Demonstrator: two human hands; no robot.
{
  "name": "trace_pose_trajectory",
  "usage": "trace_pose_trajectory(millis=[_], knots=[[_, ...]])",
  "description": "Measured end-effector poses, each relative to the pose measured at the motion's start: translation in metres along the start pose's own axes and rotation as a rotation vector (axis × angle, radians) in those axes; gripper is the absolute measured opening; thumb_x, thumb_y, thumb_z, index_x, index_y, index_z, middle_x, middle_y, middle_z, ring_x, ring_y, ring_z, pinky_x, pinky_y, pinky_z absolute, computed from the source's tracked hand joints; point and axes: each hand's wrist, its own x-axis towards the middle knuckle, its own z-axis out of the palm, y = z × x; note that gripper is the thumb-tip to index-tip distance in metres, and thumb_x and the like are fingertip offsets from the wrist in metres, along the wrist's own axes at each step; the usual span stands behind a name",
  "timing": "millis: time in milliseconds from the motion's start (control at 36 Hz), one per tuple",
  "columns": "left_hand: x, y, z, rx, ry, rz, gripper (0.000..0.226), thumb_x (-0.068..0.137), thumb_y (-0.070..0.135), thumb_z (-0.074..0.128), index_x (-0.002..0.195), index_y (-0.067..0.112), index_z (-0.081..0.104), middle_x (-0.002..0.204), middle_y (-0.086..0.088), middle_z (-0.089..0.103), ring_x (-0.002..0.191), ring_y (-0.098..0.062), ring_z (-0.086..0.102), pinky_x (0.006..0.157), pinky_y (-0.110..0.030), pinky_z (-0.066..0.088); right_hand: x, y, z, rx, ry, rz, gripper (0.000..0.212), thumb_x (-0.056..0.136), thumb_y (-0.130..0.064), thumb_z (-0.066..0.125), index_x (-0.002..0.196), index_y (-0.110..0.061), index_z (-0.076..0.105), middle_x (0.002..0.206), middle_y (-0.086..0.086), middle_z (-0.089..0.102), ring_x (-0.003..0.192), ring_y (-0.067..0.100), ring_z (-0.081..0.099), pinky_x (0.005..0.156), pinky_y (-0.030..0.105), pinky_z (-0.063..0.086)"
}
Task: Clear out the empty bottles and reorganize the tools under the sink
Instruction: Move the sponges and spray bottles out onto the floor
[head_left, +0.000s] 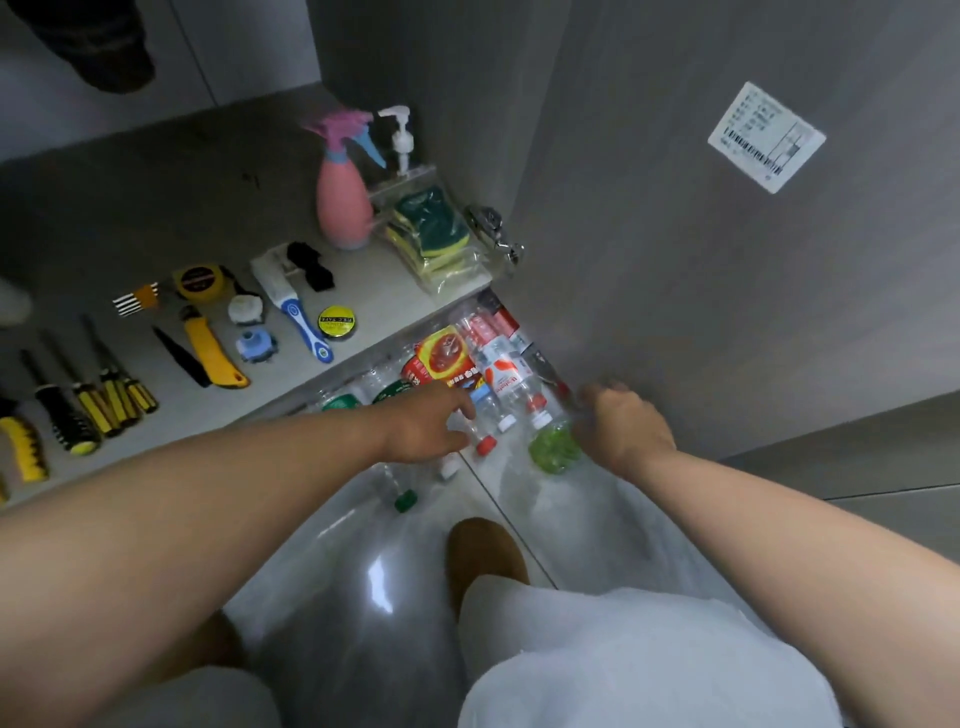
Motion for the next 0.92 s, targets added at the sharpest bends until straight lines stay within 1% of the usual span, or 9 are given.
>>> trace_pose_trajectory(millis=[111,167,250,306,389,556,722,806,917], knots=[[0.002,-0.008,-0.020,0.009,0.141,0.036,0.032,0.095,0.033,0.064,0.127,0.028,0.061,0.128,0.001,0.054,0.109,-0.015,0.054,0.082,-0.024,0.042,0.010,-0.032,-0.021,-0.218,0.238,-0.093,0.033,0.092,-0.037,0.057,0.113,-0.013,0.054,0.120,0.012,0.048,0.088,0.041,0.066,0.064,0.038,0.044],[0.002,-0.015,-0.031,-0.039,0.232,0.012,0.028,0.095,0.032,0.064,0.122,0.027,0.065,0.120,0.002,0.054,0.108,-0.017,0.056,0.084,-0.027,0.046,0.022,-0.057,-0.034,-0.188,0.277,-0.168,0.033,0.091,-0.036,0.058,0.114,-0.013,0.053,0.116,0.011,0.045,0.087,0.039,0.064,0.062,0.037,0.041],[0.004,-0.029,-0.046,-0.235,0.356,-0.055,0.017,0.094,0.024,0.067,0.109,0.020,0.072,0.112,0.002,0.062,0.104,-0.018,0.062,0.087,-0.030,0.051,0.053,-0.100,-0.052,0.042,0.178,-0.291,0.041,0.090,-0.036,0.061,0.124,-0.017,0.051,0.127,0.011,0.042,0.108,0.036,0.056,0.082,0.042,0.052],[0.007,-0.041,-0.053,-0.415,0.416,-0.121,0.010,0.094,0.017,0.067,0.102,0.015,0.072,0.109,-0.005,0.070,0.102,-0.021,0.066,0.090,-0.034,0.054,0.076,-0.128,-0.059,0.146,0.130,-0.359,0.050,0.087,-0.034,0.066,0.131,-0.018,0.048,0.134,0.011,0.039,0.121,0.034,0.049,0.098,0.044,0.050],[0.009,-0.062,-0.063,-0.620,0.487,-0.187,0.013,0.096,0.011,0.062,0.104,0.007,0.072,0.107,-0.008,0.073,0.101,-0.020,0.066,0.088,-0.027,0.053,0.113,-0.166,-0.062,0.118,0.155,-0.393,0.067,0.084,-0.036,0.069,0.140,-0.015,0.039,0.142,0.016,0.035,0.134,0.037,0.037,0.106,0.047,0.044],[0.011,-0.098,-0.073,-0.753,0.547,-0.264,0.021,0.097,0.009,0.057,0.112,0.010,0.072,0.108,-0.002,0.070,0.089,-0.009,0.061,0.064,-0.008,0.044,0.177,-0.210,-0.049,-0.051,0.202,-0.267,0.108,0.078,-0.058,0.073,0.157,-0.017,0.012,0.155,0.023,0.027,0.142,0.042,0.031,0.109,0.052,0.039],[0.017,-0.113,-0.067,-0.825,0.549,-0.260,0.020,0.098,0.013,0.057,0.111,0.017,0.072,0.103,0.001,0.069,0.082,-0.004,0.058,0.056,-0.010,0.043,0.203,-0.214,-0.015,-0.079,0.232,-0.067,0.136,0.065,-0.063,0.083,0.158,-0.023,-0.007,0.153,0.023,0.029,0.137,0.041,0.037,0.102,0.053,0.044],[0.023,-0.110,-0.067,-0.859,0.561,-0.257,0.018,0.099,0.012,0.057,0.109,0.018,0.071,0.097,0.002,0.067,0.078,-0.005,0.059,0.051,-0.007,0.042,0.208,-0.212,-0.009,0.009,0.215,-0.001,0.137,0.066,-0.058,0.085,0.157,-0.027,-0.011,0.149,0.021,0.033,0.124,0.042,0.052,0.093,0.051,0.050],[0.027,-0.102,-0.068,-0.923,0.564,-0.264,0.017,0.099,0.014,0.056,0.105,0.020,0.071,0.103,-0.002,0.069,0.094,-0.013,0.065,0.072,-0.022,0.053,0.210,-0.208,-0.012,0.167,0.252,0.009,0.111,0.080,-0.037,0.081,0.157,-0.025,0.003,0.145,0.022,0.040,0.118,0.045,0.057,0.095,0.049,0.049]])
